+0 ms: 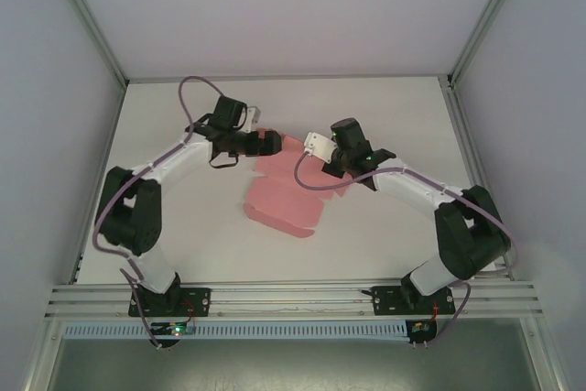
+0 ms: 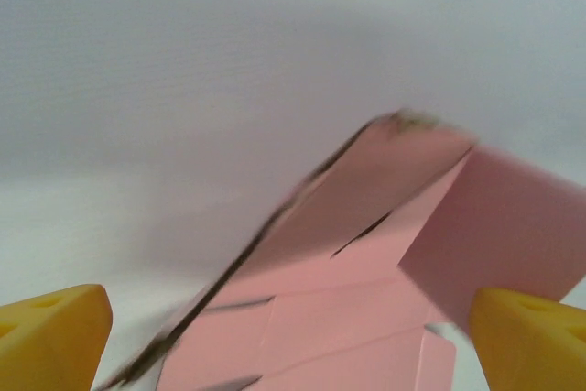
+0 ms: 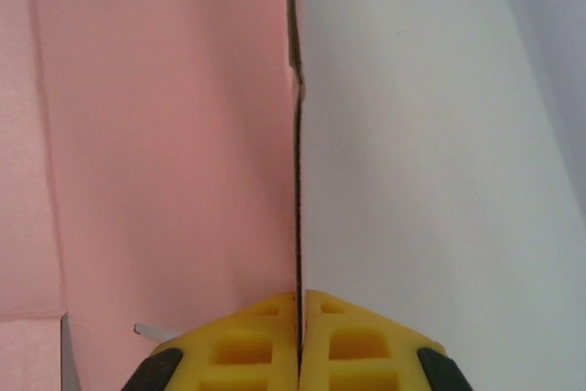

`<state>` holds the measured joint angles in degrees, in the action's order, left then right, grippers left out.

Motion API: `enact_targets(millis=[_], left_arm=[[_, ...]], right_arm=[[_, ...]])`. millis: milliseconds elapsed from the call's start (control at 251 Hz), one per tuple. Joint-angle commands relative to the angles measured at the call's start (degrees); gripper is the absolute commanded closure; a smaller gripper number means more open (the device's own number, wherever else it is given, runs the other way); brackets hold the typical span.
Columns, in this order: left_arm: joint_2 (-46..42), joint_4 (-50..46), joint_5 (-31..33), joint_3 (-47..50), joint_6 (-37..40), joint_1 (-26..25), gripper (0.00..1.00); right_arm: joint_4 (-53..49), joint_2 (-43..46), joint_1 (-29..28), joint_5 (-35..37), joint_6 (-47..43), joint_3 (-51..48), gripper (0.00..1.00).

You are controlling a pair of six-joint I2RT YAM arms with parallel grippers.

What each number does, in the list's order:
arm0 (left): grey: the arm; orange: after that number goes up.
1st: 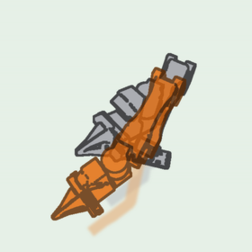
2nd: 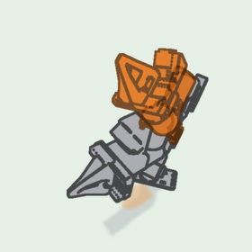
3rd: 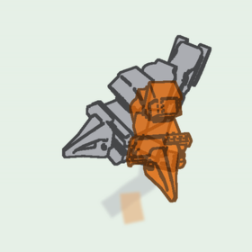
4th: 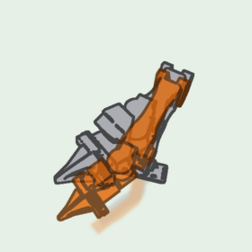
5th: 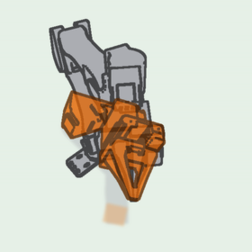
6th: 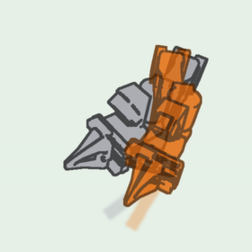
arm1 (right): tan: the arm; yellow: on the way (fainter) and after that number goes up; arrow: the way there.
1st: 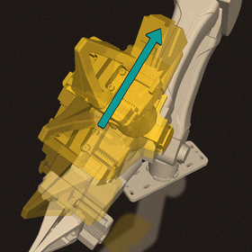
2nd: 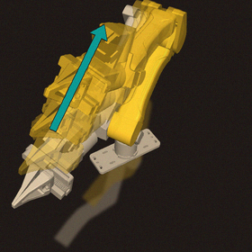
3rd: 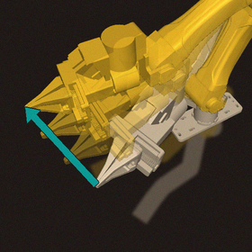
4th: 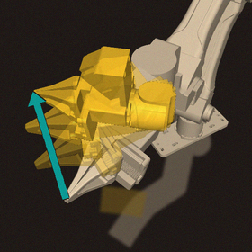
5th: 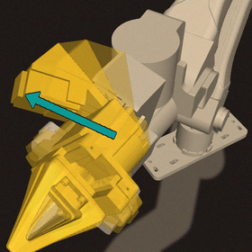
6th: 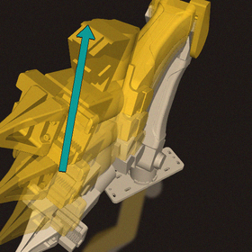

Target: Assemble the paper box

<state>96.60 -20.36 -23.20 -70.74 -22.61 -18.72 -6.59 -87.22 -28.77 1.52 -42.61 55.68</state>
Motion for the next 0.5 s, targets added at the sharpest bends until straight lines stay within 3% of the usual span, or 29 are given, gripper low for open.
enact_targets(millis=[0, 188, 319, 495], left_arm=[[-6.37, 1.56, 2.12, 3.96, -0.87, 3.07, 0.0], [-14.26, 0.44, 7.34, 11.31, -2.22, 7.37, 0.0], [-13.6, -1.94, 11.55, 12.54, -0.7, 8.66, 0.0], [-9.13, 1.71, 8.6, 13.67, 1.51, 8.88, 0.0]], right_arm=[[2.02, 3.21, 1.21, -2.04, -1.86, -1.61, 1.0], [1.14, 5.38, 3.01, -5.45, -1.56, -2.74, 1.0], [1.83, 6.55, 4.07, -8.04, -0.39, -3.56, 1.0], [1.77, 7.36, 4.51, -10.23, 0.66, -3.91, 1.0]])
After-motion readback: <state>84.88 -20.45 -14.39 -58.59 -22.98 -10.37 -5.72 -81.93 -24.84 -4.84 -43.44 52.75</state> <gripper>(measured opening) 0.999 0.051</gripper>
